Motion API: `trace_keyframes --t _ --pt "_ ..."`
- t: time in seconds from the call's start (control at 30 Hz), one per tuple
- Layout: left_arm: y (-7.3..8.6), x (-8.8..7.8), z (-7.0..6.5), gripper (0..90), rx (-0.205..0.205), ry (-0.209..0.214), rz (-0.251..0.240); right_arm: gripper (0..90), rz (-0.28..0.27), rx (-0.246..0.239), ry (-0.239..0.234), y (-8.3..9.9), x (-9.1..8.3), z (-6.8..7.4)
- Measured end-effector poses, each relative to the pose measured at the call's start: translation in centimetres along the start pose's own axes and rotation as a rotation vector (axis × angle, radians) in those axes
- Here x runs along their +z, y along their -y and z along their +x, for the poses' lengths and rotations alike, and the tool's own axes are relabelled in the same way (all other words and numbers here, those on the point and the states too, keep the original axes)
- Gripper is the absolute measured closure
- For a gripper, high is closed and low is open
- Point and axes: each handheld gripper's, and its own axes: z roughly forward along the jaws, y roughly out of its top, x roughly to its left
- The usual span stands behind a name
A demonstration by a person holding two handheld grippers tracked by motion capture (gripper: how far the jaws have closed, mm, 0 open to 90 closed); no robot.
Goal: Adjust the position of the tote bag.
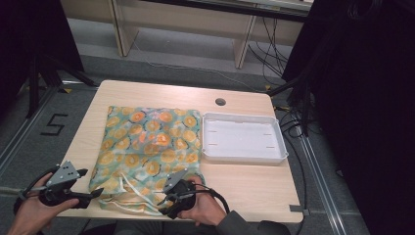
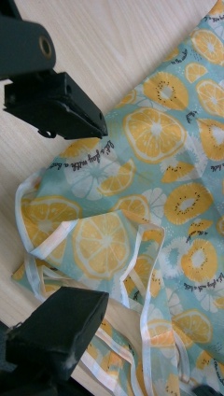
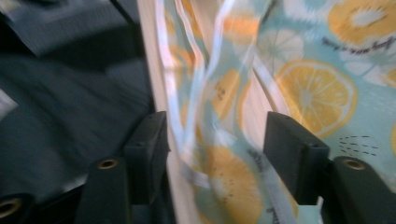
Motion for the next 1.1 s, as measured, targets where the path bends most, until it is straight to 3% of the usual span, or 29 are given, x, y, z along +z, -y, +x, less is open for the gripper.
trace_keyframes --t 0.03,0.07,0.1,0.13,0.17,0.2,0.23,0.27,0.3,0.37,0.4,0.43,0.47,0.5,0.57,0.6,0.63,0.67,0.7,0.73,0.77,0.83,0.87,0.93,0.97,1.0,1.03,1.07,1.1 --pt "0.0 0.0 0.0 16.2 0.000 0.000 0.000 49.0 0.000 0.000 0.000 0.0 0.0 0.0" --pt "0.0 0.0 0.0 15.7 0.011 0.004 0.001 75.8 0.045 -0.067 -0.006 -0.1 0.5 -0.2" --pt "0.0 0.0 0.1 15.7 0.029 0.003 0.006 75.8 0.045 -0.067 -0.006 -0.1 0.5 -0.2" --pt "0.0 0.0 0.1 15.2 0.017 0.002 0.006 88.5 0.031 -0.069 0.018 -0.3 0.0 -0.7" --pt "0.0 0.0 0.1 15.2 0.017 0.002 0.006 88.5 0.031 -0.069 0.018 -0.3 0.0 -0.7" --pt "-0.1 -0.2 0.4 15.2 0.039 -0.003 0.019 90.0 -0.027 -0.072 0.055 -0.9 -1.5 -1.4" --pt "-0.1 -0.2 0.4 15.2 0.039 -0.003 0.019 90.0 -0.027 -0.072 0.055 -0.9 -1.5 -1.4" --pt "0.0 0.1 0.1 15.2 -0.019 -0.009 -0.015 90.0 -0.069 -0.054 0.095 -1.4 -2.4 -1.9" --pt "-0.1 -0.3 0.6 15.2 0.045 -0.013 0.026 90.0 -0.162 -0.024 0.171 -2.3 -4.1 -3.7" --pt "0.0 -0.2 0.4 15.2 0.017 -0.009 0.005 90.0 -0.188 -0.007 0.201 -2.6 -4.6 -4.5" --pt "0.0 0.0 0.2 15.3 0.000 -0.009 -0.018 90.0 -0.204 0.037 0.303 -3.2 -5.0 -7.4" --pt "-0.1 -0.1 0.1 15.3 0.002 -0.014 -0.005 90.0 -0.204 0.037 0.303 -3.2 -5.0 -7.4" --pt "-0.1 -0.2 0.3 15.3 0.052 -0.007 0.015 89.7 -0.194 0.089 0.344 -3.1 -4.3 -10.0" --pt "-0.1 -0.2 0.3 15.3 0.052 -0.007 0.015 89.7 -0.194 0.089 0.344 -3.1 -4.3 -10.0" --pt "0.0 0.0 0.1 15.3 0.011 -0.006 0.000 85.6 -0.147 0.137 0.347 -2.6 -2.9 -12.2" --pt "0.0 0.0 0.3 15.4 0.037 -0.001 -0.013 76.5 -0.118 0.168 0.338 -2.3 -1.7 -12.9" --pt "0.0 0.0 0.3 15.6 0.037 -0.001 -0.013 76.5 -0.118 0.168 0.338 -2.3 -1.7 -12.9" --pt "-0.2 0.0 0.1 15.9 0.051 0.001 -0.012 66.4 -0.054 0.168 0.335 -2.3 -0.9 -12.9" --pt "-0.2 0.0 0.1 16.2 0.051 0.001 -0.012 66.4 -0.054 0.168 0.335 -2.3 -0.9 -12.9" --pt "-0.3 -0.1 -0.1 16.7 0.047 -0.001 -0.009 56.5 -0.067 0.169 0.368 -2.3 -1.1 -12.6" --pt "-0.3 0.1 -0.4 16.7 0.037 0.003 -0.020 56.5 -0.067 0.169 0.368 -2.3 -1.1 -12.6" --pt "-0.5 0.2 -0.9 18.9 0.094 0.021 -0.013 46.4 -0.099 0.232 0.368 -2.4 -2.9 -11.7" --pt "-0.6 0.2 -0.9 19.4 0.122 0.026 0.003 43.9 -0.126 0.237 0.371 -2.2 -3.9 -11.2" --pt "-0.6 0.4 -1.1 19.3 0.139 0.022 0.010 42.8 -0.154 0.228 0.356 -2.0 -4.8 -10.7" --pt "-0.6 0.7 -1.4 18.5 0.125 0.019 -0.009 42.2 -0.177 0.225 0.344 -1.7 -5.8 -10.1" --pt "-0.8 0.7 -1.3 18.4 0.162 0.013 0.019 41.7 -0.203 0.220 0.328 -1.4 -6.6 -9.4" --pt "-0.8 1.1 -1.6 18.8 0.148 0.023 -0.002 42.0 -0.236 0.226 0.323 -1.1 -7.0 -8.7" --pt "-1.0 1.7 -1.9 20.5 0.152 0.023 0.003 42.7 -0.261 0.168 0.283 -0.4 -7.6 -7.4" --pt "-1.2 2.0 -1.7 21.1 0.209 0.018 0.024 42.9 -0.252 0.175 0.253 -0.2 -7.6 -6.8"
